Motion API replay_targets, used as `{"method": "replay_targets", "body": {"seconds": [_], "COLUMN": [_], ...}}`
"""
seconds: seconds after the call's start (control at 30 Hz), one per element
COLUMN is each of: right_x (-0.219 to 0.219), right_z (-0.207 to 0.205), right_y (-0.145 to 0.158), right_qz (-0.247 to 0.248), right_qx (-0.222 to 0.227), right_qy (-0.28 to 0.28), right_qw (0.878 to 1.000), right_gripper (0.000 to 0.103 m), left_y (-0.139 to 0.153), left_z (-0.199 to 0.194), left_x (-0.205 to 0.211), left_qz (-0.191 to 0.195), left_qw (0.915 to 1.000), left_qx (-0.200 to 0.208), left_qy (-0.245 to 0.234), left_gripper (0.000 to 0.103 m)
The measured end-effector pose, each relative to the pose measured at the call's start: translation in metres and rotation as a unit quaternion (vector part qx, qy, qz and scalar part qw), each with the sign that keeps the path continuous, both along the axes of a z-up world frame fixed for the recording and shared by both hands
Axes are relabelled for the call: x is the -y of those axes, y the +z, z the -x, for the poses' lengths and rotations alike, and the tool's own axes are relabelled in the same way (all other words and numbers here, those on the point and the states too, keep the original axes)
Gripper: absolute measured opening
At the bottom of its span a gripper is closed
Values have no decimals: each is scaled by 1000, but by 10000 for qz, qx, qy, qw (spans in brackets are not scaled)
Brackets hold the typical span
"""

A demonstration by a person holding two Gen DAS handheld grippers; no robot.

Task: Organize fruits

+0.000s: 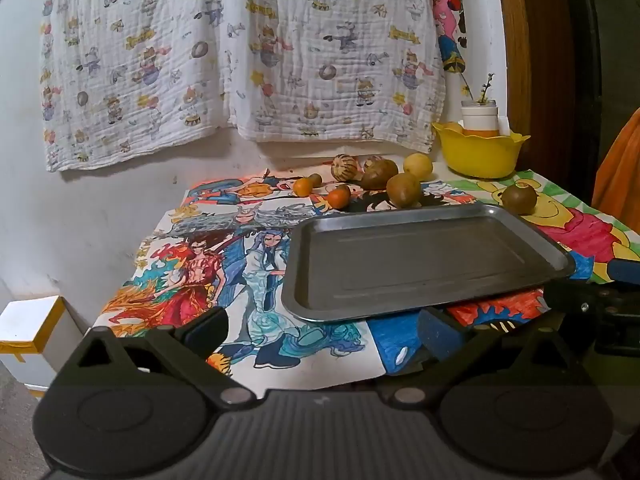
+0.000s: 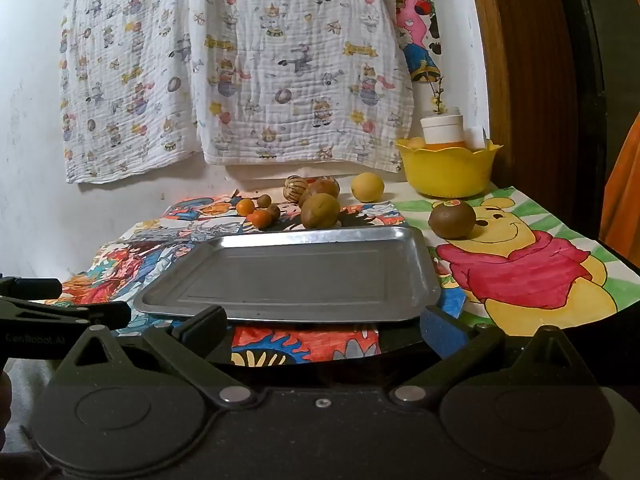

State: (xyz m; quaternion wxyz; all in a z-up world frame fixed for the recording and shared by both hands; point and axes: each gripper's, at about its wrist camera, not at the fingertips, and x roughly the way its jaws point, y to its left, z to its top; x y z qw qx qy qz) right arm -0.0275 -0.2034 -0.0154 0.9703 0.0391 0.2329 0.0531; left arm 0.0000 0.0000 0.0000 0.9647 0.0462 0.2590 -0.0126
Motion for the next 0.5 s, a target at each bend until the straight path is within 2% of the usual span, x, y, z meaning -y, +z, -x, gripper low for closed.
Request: {"method": "replay_targets", "body": {"seconds": [0.5], "right_x": [0], "right_z": [0], "right_y": [0], "right_qz": [-1], "right_qx": [-11], "right_qy": [0], "right_qw": [10000], "right_gripper": [103], "left_y": [0], "left_z": [0], "left_x": [0], "left_qz": [-6], "left_qw": [10000], "left_qx": [-1], "left_qy": [3], "left_gripper": [103]}}
